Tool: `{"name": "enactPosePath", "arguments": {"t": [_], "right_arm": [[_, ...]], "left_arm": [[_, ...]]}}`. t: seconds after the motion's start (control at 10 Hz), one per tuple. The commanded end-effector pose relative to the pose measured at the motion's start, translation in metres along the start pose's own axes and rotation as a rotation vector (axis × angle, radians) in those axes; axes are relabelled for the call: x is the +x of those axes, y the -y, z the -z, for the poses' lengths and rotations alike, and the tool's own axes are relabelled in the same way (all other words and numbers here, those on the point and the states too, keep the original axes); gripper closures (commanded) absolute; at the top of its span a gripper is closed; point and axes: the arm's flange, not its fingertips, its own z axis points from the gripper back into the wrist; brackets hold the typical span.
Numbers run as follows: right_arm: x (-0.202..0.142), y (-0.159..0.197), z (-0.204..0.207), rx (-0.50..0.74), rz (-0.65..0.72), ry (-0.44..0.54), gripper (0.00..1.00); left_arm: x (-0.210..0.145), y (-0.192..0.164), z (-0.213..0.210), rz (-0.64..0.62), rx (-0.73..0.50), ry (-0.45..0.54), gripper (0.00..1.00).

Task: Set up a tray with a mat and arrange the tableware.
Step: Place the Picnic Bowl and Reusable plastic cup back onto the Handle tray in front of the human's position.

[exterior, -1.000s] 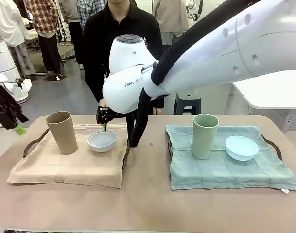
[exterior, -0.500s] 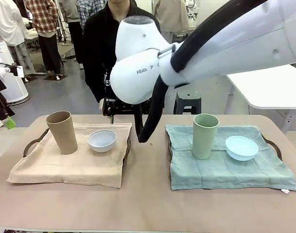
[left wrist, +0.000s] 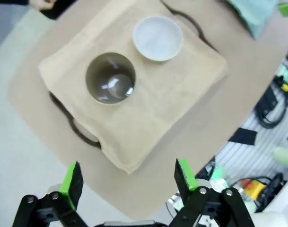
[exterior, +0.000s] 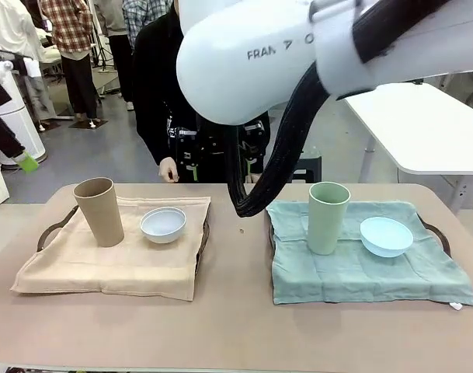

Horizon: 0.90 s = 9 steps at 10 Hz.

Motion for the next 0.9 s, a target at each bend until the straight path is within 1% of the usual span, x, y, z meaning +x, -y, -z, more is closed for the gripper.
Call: {"name": "enactPosePath", "arguments": {"t": [0.0,0.8], "right_arm": [[0.0046,-0.0020,0.0011,0.025,0.000,0.020,0.00],[0.0046,-0.0020,0.0011,0.025,0.000,0.020,0.00]], "left_arm": [[-0.0064,-0.0015,0.0055,0.006,-0.059,-0.001,0.00],[-0.0064,-0.0015,0.0055,0.006,-0.059,-0.001,0.00]]}}
